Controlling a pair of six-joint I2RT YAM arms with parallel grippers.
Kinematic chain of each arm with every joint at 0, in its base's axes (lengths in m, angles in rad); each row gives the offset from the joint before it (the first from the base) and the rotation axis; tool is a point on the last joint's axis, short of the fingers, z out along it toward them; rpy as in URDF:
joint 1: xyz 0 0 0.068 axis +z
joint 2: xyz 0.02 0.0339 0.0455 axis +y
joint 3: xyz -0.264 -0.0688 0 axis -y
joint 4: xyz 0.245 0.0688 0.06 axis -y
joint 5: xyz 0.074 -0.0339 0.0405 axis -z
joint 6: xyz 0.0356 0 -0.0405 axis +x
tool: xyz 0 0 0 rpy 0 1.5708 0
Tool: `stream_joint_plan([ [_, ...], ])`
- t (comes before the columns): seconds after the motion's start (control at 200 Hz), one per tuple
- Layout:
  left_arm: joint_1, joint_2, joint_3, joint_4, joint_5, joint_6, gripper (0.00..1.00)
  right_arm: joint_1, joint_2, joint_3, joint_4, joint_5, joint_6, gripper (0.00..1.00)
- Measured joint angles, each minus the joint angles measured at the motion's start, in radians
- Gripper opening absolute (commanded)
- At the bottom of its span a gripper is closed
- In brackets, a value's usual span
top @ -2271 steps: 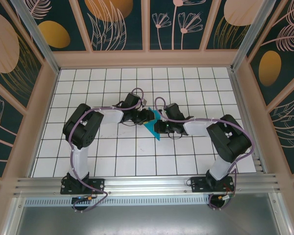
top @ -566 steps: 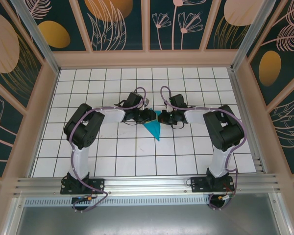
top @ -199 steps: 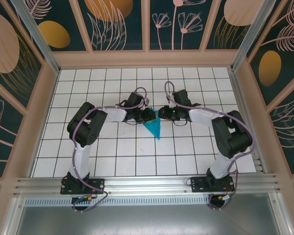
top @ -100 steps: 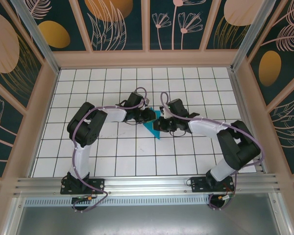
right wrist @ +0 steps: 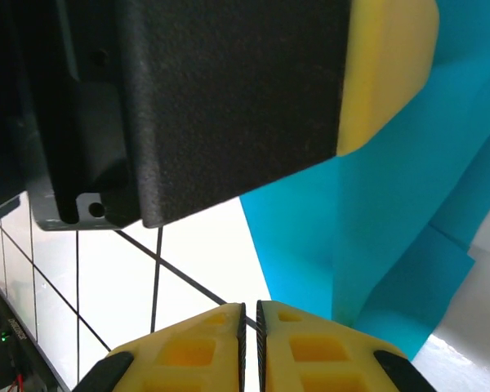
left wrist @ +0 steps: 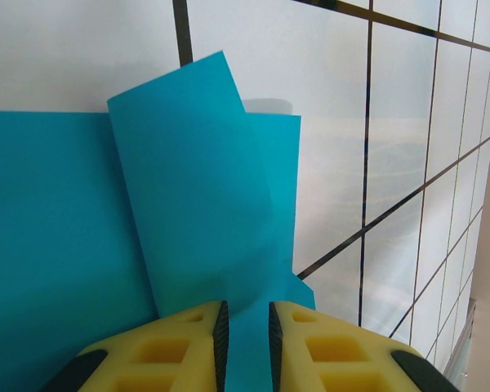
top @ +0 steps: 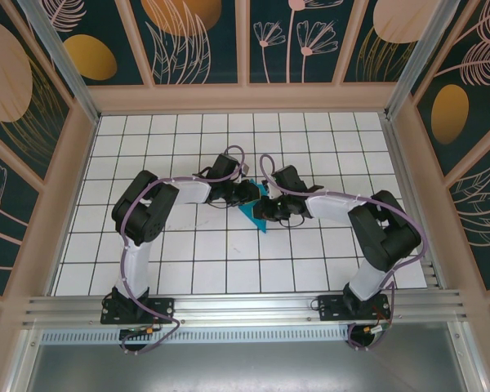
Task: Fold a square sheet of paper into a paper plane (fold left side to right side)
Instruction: Fourth fold the wing at the center of the table.
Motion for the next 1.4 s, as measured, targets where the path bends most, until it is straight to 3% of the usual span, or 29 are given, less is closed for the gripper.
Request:
stream_joint_plan([
  [1.401, 0.000, 0.000, 0.000, -0.001, 0.000, 0.008, 0.24, 0.010, 0.034, -0.029, -0.032, 0.067, -0.027, 0.11],
])
